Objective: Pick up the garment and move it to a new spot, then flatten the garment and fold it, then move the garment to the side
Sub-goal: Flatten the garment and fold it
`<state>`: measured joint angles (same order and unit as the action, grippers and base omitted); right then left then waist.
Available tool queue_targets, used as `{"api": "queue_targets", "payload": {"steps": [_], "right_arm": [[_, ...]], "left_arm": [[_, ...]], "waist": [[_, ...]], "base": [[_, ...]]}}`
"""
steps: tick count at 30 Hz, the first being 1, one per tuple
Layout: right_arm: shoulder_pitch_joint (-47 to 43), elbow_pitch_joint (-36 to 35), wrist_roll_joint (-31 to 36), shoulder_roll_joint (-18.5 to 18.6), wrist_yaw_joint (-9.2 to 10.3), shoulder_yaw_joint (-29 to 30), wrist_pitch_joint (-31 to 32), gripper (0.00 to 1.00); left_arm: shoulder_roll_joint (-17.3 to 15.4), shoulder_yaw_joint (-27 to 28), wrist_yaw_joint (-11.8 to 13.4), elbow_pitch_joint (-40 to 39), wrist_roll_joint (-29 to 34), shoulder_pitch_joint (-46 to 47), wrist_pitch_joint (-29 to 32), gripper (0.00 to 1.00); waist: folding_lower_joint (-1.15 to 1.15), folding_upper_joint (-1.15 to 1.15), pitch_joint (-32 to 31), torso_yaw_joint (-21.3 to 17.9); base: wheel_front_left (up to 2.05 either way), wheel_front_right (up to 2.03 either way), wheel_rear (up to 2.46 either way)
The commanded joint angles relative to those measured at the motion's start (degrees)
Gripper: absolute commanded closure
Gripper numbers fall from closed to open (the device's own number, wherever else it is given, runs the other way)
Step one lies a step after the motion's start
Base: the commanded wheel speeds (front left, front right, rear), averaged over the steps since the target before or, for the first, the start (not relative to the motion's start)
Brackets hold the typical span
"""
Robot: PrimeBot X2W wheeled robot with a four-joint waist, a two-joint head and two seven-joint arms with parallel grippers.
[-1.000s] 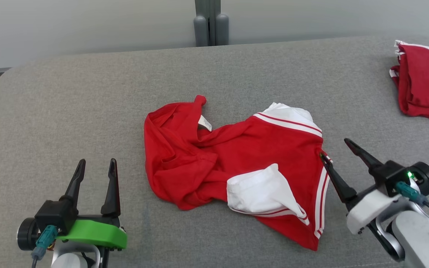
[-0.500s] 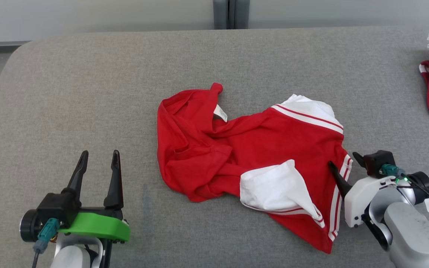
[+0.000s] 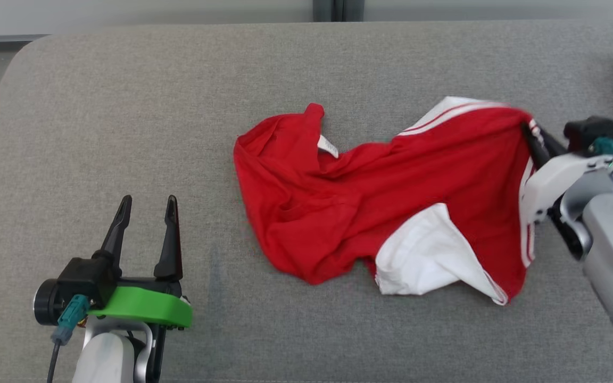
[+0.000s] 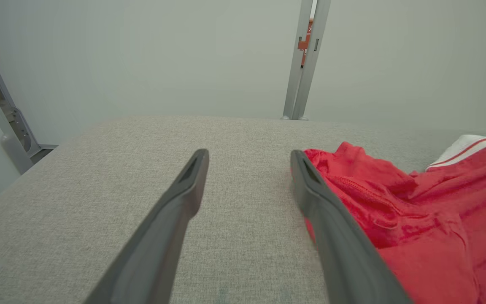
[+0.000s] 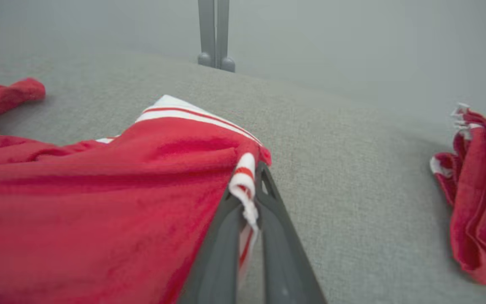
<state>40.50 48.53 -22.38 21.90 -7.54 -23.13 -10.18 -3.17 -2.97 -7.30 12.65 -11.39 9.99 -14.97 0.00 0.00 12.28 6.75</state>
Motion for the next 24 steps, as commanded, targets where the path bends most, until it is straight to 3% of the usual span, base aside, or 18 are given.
{"api": "queue_targets", "payload": {"steps": [1,6,7,8,9,17,24], "right_arm": [[2.37,1.23,0.51,1.05,0.11,0.91,-0.57,1.00],[8.42,6.60,1.55,2.07,0.10,2.80,-1.42,1.00],[9.33,7.86,1.93,2.03,0.10,2.80,-1.49,0.95],[9.81,8.91,2.25,1.79,0.10,2.70,-1.37,0.29],[10.29,9.95,2.30,1.36,0.10,2.61,-1.31,0.00],[7.43,10.61,2.05,0.34,0.10,1.62,-4.60,0.00],[-0.83,2.68,-0.51,0.89,0.10,-0.70,-4.99,0.00]], "left_arm": [[0.00,-0.15,-0.18,0.06,-0.23,0.97,-0.28,0.00],[0.11,-0.49,-0.21,0.20,-0.75,1.70,-0.28,0.00],[0.12,-0.53,-0.21,0.23,-0.88,1.84,-0.28,0.00],[0.14,-0.57,-0.21,0.28,-0.92,1.89,-0.28,0.00],[0.16,-0.56,-0.22,0.31,-0.96,1.89,-0.29,0.00],[0.21,0.24,-0.21,0.81,-0.77,0.83,-0.28,0.00],[0.22,0.88,-0.21,0.87,-0.27,-0.80,-0.28,0.00]], "waist": [[0.00,0.00,0.75,0.86],[0.00,0.00,1.73,2.09],[0.00,0.00,1.90,2.25],[0.00,0.00,1.97,2.32],[0.00,0.00,2.03,2.35],[0.00,0.00,0.43,0.51],[0.00,0.00,-2.36,-1.73]], "base": [[0.00,0.00,0.00],[0.00,0.00,0.00],[0.00,0.00,0.00],[0.00,0.00,0.00],[0.00,0.00,0.00],[0.00,0.00,0.00],[0.00,0.00,0.00]]}}
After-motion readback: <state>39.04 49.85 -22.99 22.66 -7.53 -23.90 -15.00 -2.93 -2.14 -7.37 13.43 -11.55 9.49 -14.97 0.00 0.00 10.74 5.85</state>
